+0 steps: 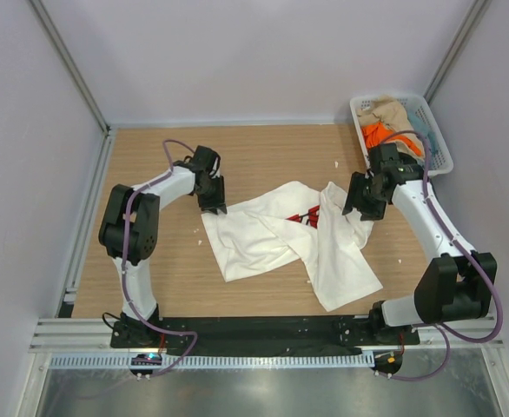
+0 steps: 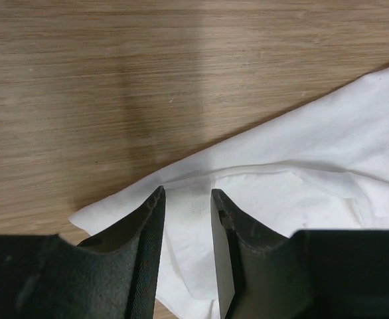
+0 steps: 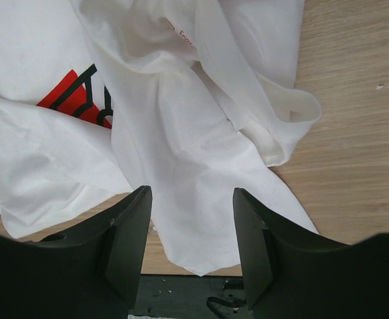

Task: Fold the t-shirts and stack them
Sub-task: Flatten the tshirt out

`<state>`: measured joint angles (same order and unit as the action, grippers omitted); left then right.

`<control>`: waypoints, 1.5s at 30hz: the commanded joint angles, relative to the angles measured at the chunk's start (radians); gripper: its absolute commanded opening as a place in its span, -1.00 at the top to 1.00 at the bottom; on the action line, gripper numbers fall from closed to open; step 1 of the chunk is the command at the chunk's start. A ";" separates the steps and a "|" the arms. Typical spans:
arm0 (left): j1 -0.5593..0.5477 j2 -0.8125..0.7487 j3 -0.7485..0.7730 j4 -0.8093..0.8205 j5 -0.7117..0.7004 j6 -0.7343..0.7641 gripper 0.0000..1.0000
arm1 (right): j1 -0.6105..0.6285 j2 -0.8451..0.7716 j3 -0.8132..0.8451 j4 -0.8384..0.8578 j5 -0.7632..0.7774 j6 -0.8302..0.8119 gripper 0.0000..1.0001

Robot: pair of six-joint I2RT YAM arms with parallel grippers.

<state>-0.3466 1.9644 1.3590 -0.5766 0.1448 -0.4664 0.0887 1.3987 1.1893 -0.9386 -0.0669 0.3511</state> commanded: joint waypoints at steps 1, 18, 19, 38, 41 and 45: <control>0.000 -0.025 0.002 0.020 -0.062 -0.008 0.28 | 0.002 -0.007 -0.017 0.026 -0.019 -0.021 -0.15; -0.002 -0.005 0.017 0.032 -0.027 -0.043 0.52 | 0.000 -0.009 -0.059 0.043 -0.047 -0.029 -0.15; -0.002 -0.010 0.015 0.032 -0.034 -0.043 0.56 | 0.002 -0.009 -0.060 0.044 -0.050 -0.029 -0.15; 0.037 -0.383 -0.087 -0.020 -0.303 -0.023 1.00 | 0.161 0.126 -0.232 0.277 -0.174 0.146 0.14; 0.092 -0.458 -0.095 -0.055 -0.312 -0.006 1.00 | 0.195 0.184 -0.226 0.339 -0.177 0.178 0.19; 0.202 -0.533 -0.093 -0.077 -0.291 0.029 1.00 | 0.226 0.330 -0.145 0.414 -0.182 0.230 0.28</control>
<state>-0.2207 1.4792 1.2758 -0.6231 -0.1047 -0.4820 0.2893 1.6531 0.9718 -0.6334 -0.2314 0.5186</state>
